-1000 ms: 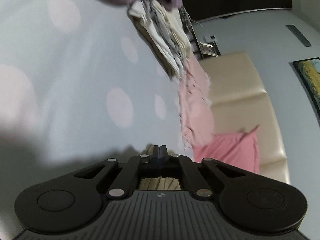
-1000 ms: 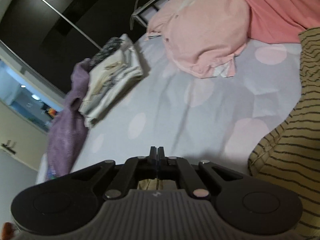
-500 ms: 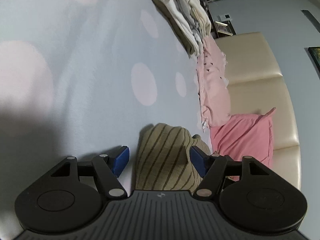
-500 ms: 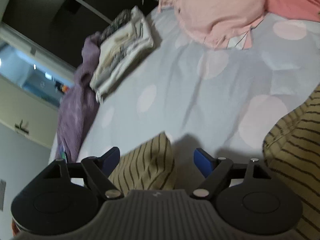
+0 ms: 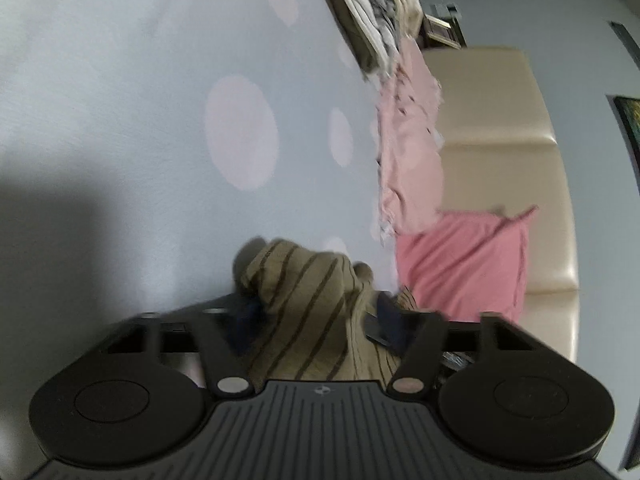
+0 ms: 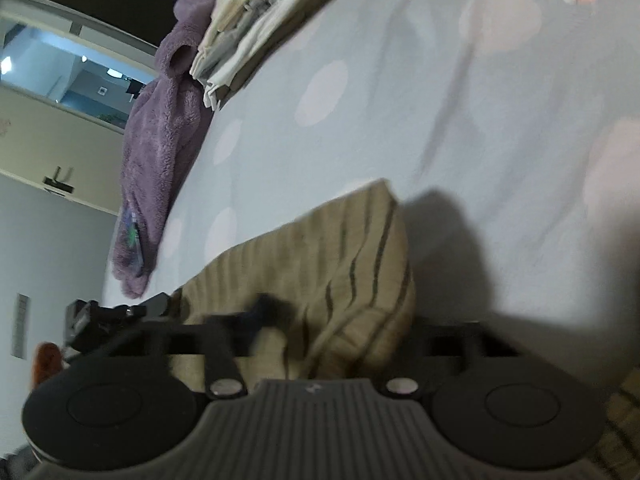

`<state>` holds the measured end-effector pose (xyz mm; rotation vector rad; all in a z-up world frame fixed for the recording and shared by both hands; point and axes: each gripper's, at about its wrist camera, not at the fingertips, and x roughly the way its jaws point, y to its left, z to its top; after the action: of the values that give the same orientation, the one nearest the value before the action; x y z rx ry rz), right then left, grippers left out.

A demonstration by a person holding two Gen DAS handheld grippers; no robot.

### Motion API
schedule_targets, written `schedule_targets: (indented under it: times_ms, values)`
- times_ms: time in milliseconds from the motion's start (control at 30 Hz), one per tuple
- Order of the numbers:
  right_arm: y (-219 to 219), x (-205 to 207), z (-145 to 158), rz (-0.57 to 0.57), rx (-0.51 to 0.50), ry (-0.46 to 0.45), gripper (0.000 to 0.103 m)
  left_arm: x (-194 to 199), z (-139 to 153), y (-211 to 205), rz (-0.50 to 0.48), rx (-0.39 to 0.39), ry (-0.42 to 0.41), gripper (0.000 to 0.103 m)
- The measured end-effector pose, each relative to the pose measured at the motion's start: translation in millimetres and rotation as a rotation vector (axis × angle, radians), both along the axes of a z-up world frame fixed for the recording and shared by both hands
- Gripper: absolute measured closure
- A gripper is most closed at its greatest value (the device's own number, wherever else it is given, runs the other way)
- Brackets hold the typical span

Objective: Fold clothes
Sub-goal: 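Grasp the shirt corner with the left gripper and lift both corners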

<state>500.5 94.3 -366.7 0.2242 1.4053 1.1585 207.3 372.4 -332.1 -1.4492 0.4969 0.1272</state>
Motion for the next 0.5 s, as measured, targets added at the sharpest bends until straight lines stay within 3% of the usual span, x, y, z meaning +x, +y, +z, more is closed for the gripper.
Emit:
schedule_targets:
  times_ms: [33,100,167,500]
  values:
    - [0.6,-1.2,3.2,0.012,0.013,-0.004,0.091,0.6,0.3,-1.8,-0.005,-0.001,0.007,0.081]
    - [-1.4,-0.6,12.3,0.021,0.049,-0.004,0.094,-4.0,-0.7,-3.7,0.02,-0.019,-0.001,0.085]
    - [-7.7,1.7,23.0,0.02,0.093,-0.001,0.094,-11.0,0.0,-5.6,0.046,-0.042,-0.03,0.086]
    - [-34.8,-4.9,78.0,0.068,0.19,-0.066,0.094,-29.7,51.6,-37.9,0.053,0.003,-0.178,0.087]
